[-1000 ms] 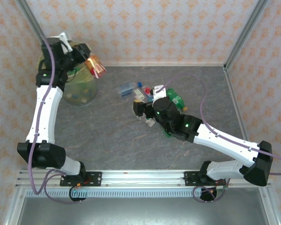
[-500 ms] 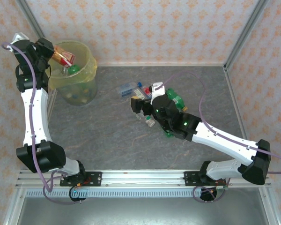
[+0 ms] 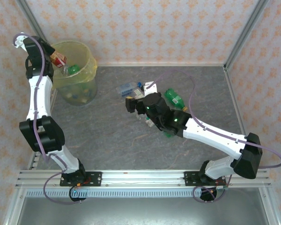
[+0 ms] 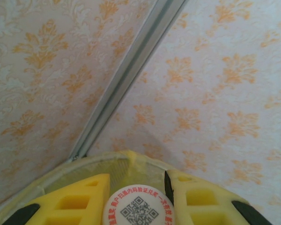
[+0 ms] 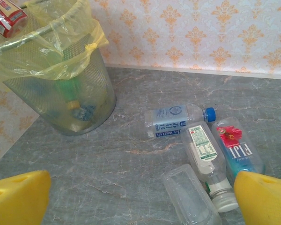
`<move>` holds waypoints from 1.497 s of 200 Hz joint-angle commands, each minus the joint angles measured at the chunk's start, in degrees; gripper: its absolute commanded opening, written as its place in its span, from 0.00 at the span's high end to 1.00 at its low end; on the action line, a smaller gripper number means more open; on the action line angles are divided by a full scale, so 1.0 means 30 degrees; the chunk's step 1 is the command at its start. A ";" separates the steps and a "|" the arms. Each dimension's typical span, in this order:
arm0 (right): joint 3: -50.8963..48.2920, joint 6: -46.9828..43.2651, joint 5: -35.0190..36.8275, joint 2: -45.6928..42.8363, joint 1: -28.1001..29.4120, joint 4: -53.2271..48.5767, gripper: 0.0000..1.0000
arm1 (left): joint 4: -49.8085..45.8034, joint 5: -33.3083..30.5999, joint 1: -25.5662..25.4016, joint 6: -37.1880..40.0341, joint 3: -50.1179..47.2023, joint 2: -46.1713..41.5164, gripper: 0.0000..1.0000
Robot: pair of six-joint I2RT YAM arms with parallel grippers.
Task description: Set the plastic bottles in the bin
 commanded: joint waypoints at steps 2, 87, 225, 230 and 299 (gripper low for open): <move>0.0887 -0.0203 0.0161 0.0214 -0.0115 -0.0230 0.01 | 0.0993 -0.1794 -0.0331 0.1788 0.2029 0.0998 0.77; 0.0508 0.0504 0.0273 -0.0143 -0.0365 -0.0471 0.00 | 0.0316 -0.2348 -0.1884 0.3314 0.3330 0.1562 0.18; -0.3596 0.3873 0.1388 -0.2841 -0.1234 -0.1592 0.00 | -0.2339 0.1399 -0.4681 0.0776 -0.1750 -0.4889 0.01; -0.3860 0.4057 0.1400 -0.2979 -0.1322 -0.1677 0.00 | -0.2360 0.1531 -0.4831 0.0683 -0.2066 -0.5139 0.01; -0.7401 0.6327 0.0936 -0.4245 -0.2905 -0.3186 0.01 | -0.3066 0.2279 -0.8529 -0.0124 -0.5334 -0.7867 0.01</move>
